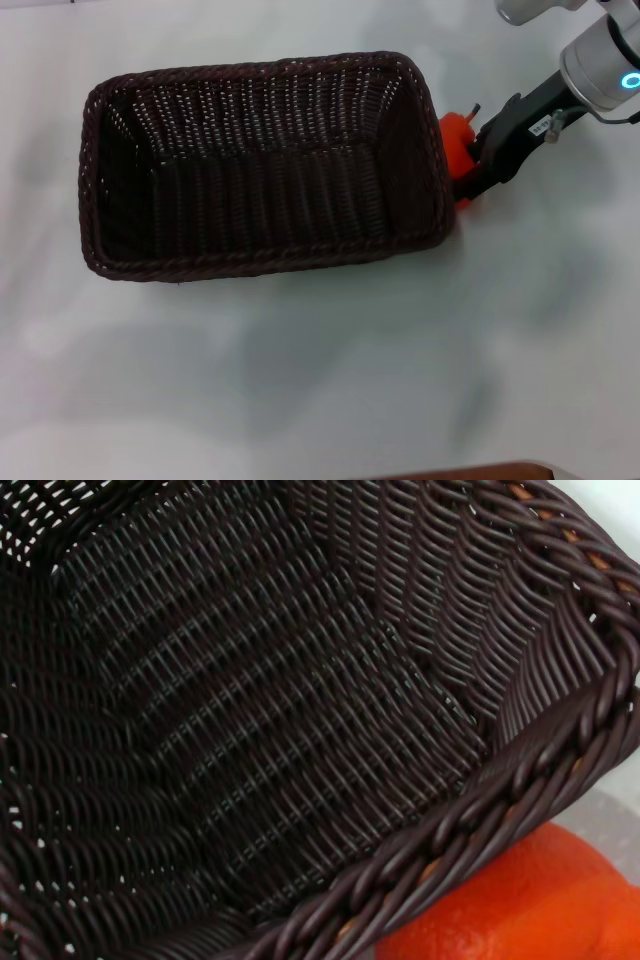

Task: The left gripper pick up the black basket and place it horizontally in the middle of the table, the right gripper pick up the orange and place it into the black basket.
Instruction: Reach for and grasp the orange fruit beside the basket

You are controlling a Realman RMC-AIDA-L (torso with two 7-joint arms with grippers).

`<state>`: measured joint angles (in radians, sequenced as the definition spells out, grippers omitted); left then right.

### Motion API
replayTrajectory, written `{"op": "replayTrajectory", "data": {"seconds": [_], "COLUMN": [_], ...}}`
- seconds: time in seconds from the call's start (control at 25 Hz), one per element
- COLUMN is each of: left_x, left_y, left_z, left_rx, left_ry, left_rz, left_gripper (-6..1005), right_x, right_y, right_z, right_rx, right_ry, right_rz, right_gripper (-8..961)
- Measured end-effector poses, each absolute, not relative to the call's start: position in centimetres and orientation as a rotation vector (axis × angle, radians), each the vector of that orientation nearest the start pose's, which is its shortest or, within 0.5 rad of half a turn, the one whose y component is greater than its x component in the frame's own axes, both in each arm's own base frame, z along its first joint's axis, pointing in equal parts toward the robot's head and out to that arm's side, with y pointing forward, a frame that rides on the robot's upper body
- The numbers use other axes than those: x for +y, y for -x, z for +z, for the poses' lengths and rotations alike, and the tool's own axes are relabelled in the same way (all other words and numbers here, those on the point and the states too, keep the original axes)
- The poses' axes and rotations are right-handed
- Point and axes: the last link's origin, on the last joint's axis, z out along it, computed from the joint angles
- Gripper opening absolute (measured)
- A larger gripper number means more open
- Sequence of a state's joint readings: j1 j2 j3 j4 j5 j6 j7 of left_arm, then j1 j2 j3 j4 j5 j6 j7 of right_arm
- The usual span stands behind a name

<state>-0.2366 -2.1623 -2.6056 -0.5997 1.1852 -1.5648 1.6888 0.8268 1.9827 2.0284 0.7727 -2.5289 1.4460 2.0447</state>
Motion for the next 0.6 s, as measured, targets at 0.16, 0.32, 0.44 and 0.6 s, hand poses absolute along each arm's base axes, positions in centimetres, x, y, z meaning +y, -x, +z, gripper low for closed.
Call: {"op": "replayTrajectory", "data": {"seconds": [0.16, 0.32, 0.44, 0.6], "left_x": [27.78, 27.60, 27.49, 27.42], "left_y": [31.61, 31.62, 31.57, 31.61], "left_z": [7.71, 7.62, 7.65, 7.76], "left_rx": [-0.888, -0.890, -0.885, -0.880], "left_ry": [1.647, 1.648, 1.652, 1.651], "left_rz": [-1.513, -1.521, -1.526, -1.527], "left_gripper": [855, 854, 854, 853], "right_x": [39.68, 39.64, 39.62, 39.63], "right_y": [-22.33, -22.32, -22.40, -22.59], "right_z": [0.02, -0.06, 0.02, 0.43], "right_rx": [2.719, 2.722, 2.725, 2.733], "right_ry": [-0.721, -0.722, -0.726, -0.738], "right_rz": [0.278, 0.275, 0.276, 0.287], "right_gripper": [674, 564, 412, 316]}}
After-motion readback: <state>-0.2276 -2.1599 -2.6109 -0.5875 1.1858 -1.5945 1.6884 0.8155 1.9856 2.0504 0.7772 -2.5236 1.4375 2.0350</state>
